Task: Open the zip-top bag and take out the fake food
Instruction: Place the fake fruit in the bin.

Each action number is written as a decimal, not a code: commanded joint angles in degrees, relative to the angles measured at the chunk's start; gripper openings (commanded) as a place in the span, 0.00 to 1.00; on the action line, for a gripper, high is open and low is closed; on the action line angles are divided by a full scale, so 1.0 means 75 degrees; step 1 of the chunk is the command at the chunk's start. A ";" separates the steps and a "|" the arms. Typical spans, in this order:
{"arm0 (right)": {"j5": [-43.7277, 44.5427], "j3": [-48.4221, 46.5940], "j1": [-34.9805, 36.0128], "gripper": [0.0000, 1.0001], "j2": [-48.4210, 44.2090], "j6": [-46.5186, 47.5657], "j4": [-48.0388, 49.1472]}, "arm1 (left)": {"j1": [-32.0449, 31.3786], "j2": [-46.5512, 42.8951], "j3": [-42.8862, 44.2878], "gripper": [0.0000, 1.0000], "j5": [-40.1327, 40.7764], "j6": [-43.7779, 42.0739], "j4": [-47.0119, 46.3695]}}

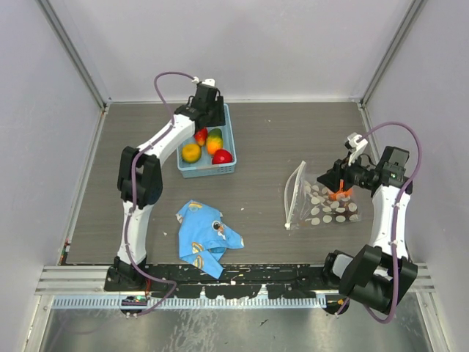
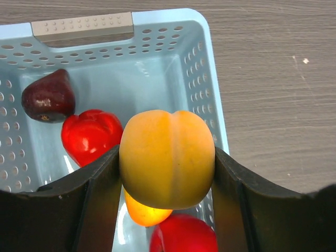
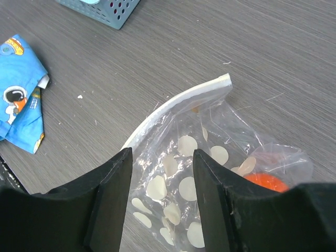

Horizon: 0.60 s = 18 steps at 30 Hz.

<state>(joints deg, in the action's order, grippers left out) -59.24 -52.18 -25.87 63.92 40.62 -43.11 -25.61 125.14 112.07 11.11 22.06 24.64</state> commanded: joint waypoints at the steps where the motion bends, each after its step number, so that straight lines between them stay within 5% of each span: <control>1: -0.0080 -0.0041 0.0027 0.55 -0.0050 -0.0527 0.0559 | 0.0097 0.0407 0.0921 0.27 0.0382 -0.0135 0.0505; 4: -0.0049 0.0012 0.0032 0.56 -0.0050 -0.0623 0.0674 | 0.0118 0.0670 0.1314 0.43 0.0383 -0.0127 0.0541; 8: 0.0082 0.0043 0.0019 0.56 -0.0093 -0.0694 0.0796 | 0.0130 0.0913 0.1827 0.97 0.0707 -0.0083 0.0634; 12: 0.0427 0.0113 0.0021 0.62 -0.0203 -0.0740 0.1023 | 0.0230 0.0928 0.2220 0.98 0.0526 0.0006 0.0811; 18: 0.0862 0.0074 -0.0103 1.00 -0.0049 -0.1472 0.1628 | 0.0288 -0.0306 0.1122 0.98 0.0133 -0.0150 0.0042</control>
<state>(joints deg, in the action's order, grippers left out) -55.22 -51.16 -25.91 63.99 35.11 -37.23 -24.14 132.31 125.45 14.09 21.71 30.48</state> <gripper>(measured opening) 0.938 0.980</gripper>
